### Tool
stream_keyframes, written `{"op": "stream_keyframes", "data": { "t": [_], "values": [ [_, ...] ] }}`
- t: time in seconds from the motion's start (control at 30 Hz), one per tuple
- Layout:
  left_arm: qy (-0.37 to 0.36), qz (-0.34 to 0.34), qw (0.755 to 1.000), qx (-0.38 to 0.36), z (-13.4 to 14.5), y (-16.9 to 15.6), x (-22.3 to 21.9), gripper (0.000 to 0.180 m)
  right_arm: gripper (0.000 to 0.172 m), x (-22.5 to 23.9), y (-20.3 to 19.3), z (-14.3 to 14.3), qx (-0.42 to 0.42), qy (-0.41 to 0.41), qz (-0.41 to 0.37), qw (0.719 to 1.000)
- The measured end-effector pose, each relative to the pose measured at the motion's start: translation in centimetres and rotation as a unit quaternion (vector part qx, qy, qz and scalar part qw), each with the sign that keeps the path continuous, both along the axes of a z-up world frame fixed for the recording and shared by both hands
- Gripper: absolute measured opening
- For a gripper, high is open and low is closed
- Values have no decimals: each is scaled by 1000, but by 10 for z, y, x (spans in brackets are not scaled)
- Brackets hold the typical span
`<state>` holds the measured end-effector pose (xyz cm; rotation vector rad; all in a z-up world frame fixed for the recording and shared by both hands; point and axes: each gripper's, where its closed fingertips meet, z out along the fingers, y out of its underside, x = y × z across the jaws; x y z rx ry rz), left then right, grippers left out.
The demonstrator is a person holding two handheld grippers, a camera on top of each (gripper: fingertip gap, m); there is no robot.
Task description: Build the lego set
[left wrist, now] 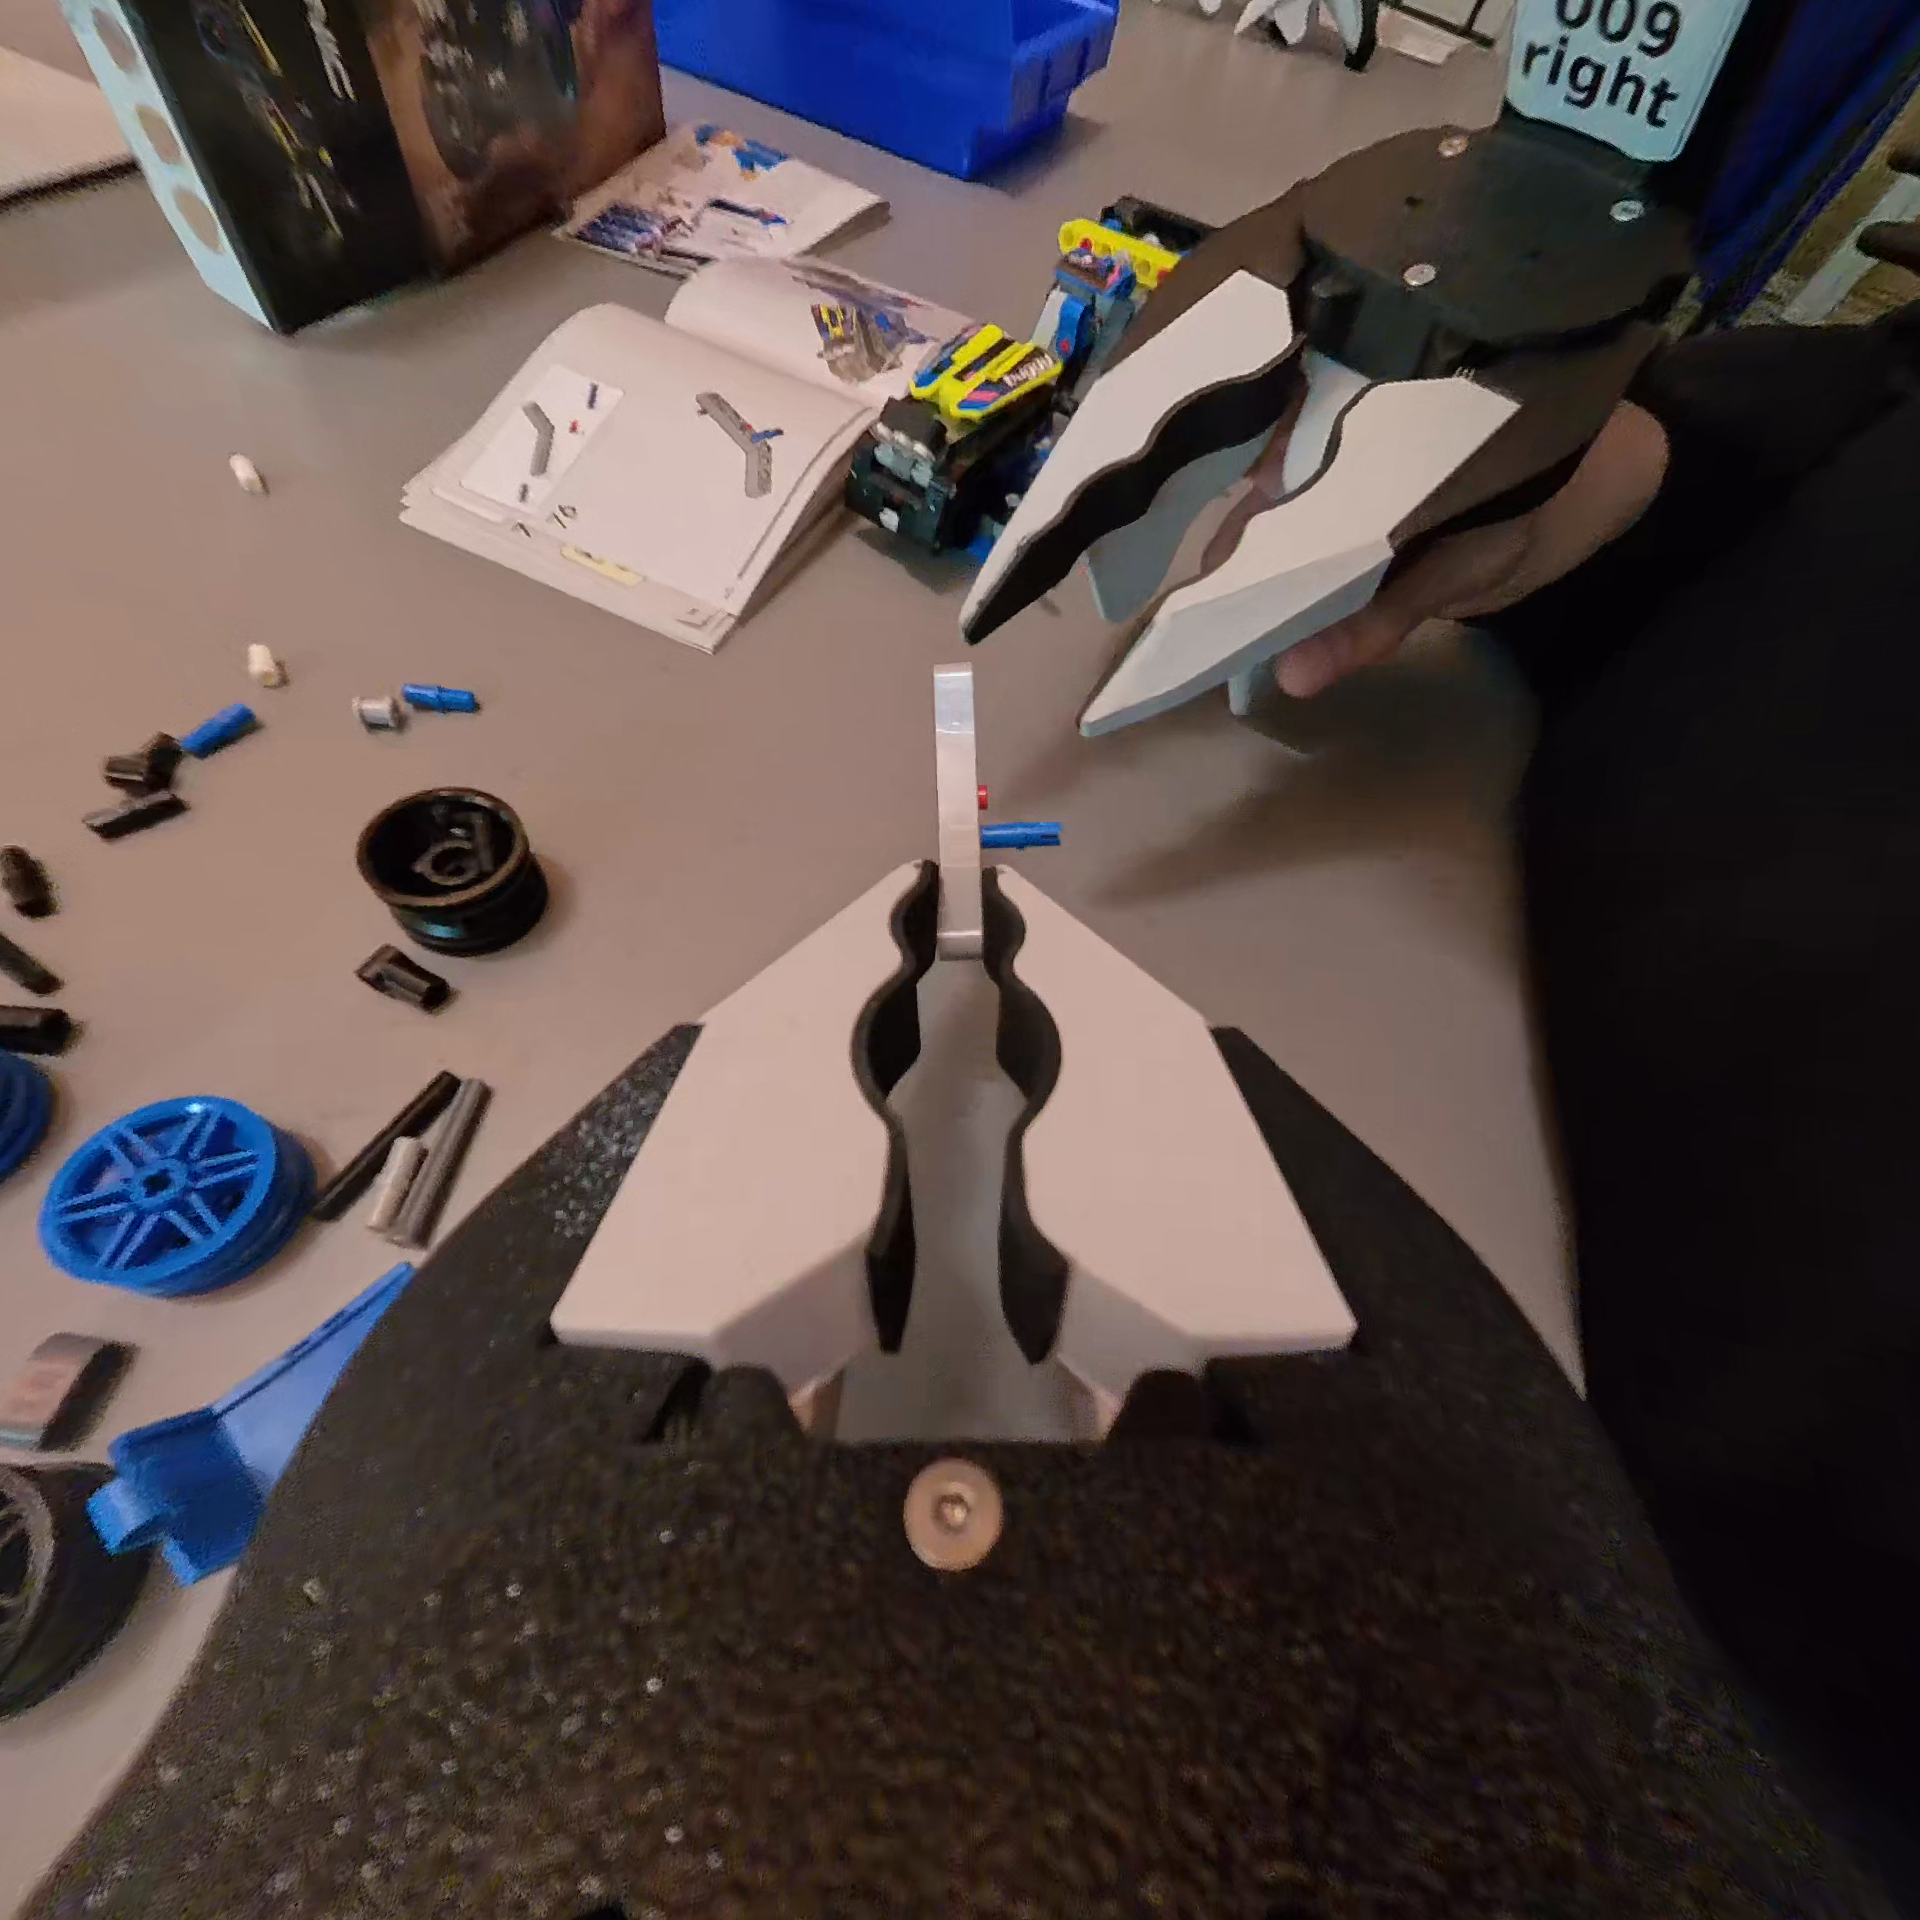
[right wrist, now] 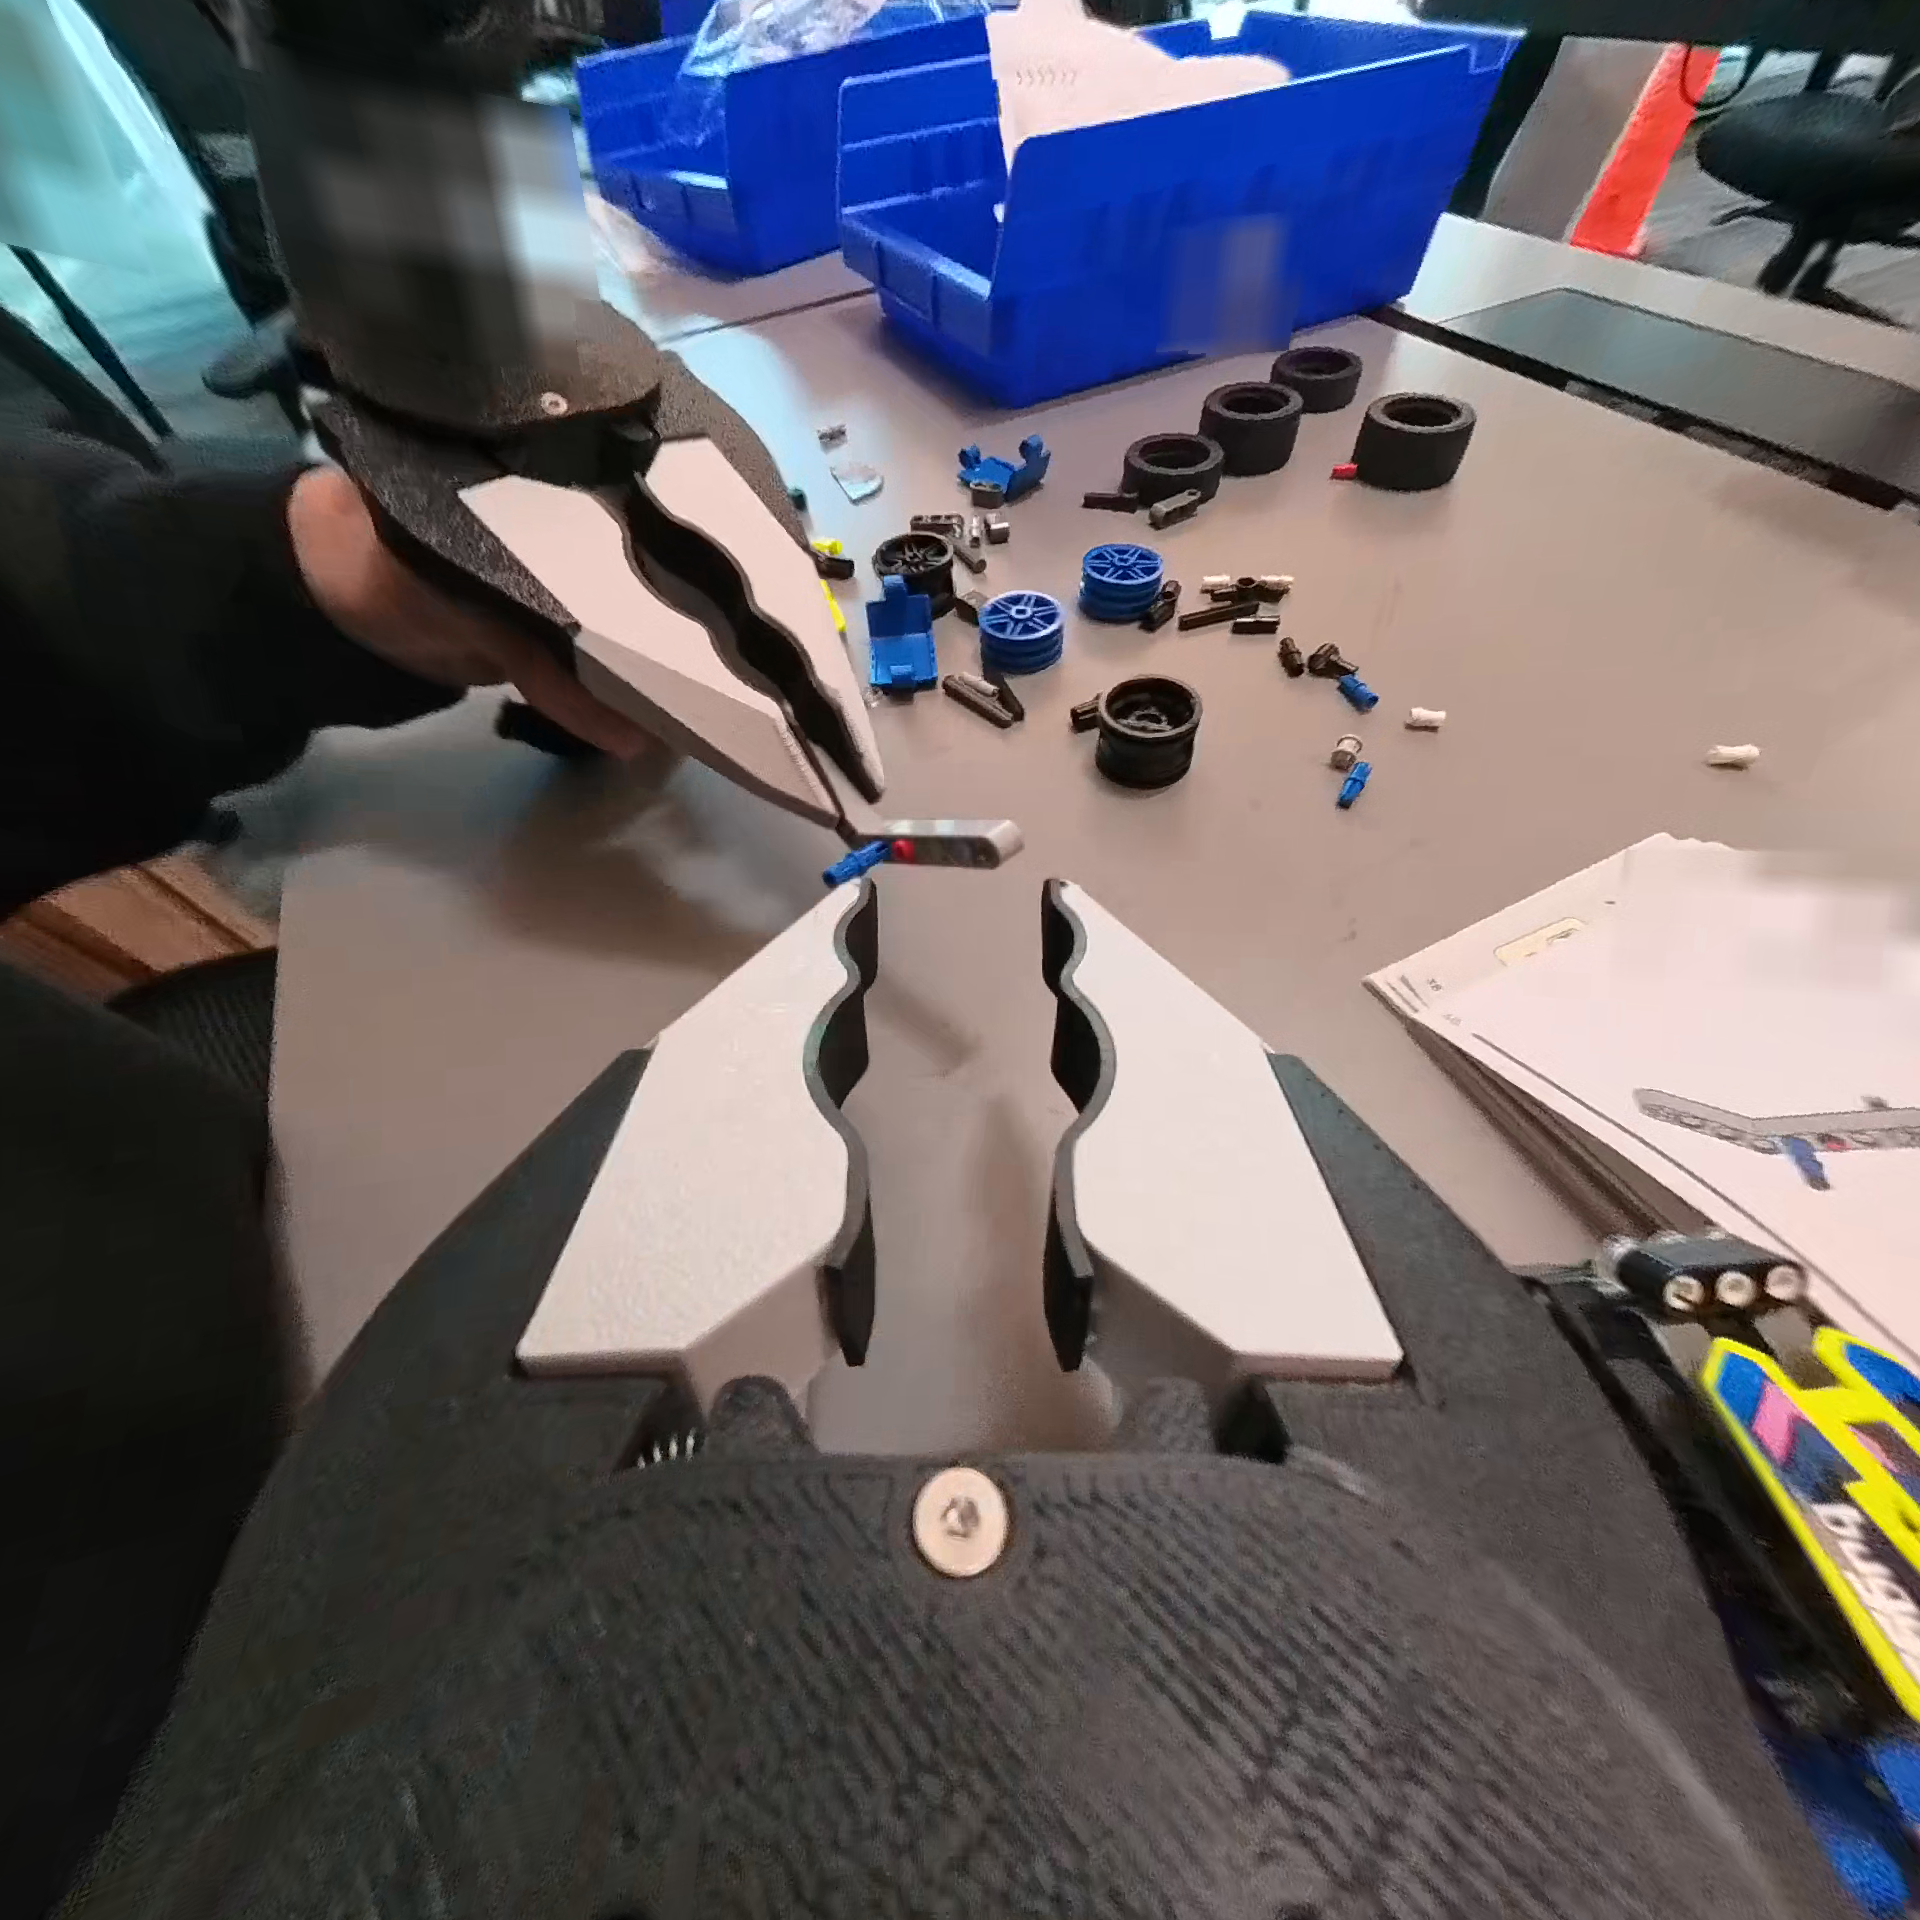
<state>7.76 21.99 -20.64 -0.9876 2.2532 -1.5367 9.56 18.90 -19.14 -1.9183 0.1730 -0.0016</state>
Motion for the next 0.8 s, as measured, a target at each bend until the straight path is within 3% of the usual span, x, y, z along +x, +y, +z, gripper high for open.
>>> {"op": "stream_keyframes", "data": {
  "t": [0.03, 0.2, 0.53, 0.8],
  "values": [
    [-12, 4, 1000, 0, 2, 1, 1, 5, 32, -2, 2, 1, 8, 18, 5, 1000],
    [-40, 8, 999, -13, 11, 3, 0, 5, 32, -5, 6, 1, 23, 68, 11, 997],
    [-78, 11, 995, -54, 28, 8, 9, 5, 32, -1, 22, 14, 51, -19, -11, 998],
    [-187, 75, 979, -33, 57, 37, 45, 5, 29, 18, 31, 20, 70, -42, -47, 996]
  ]
}}
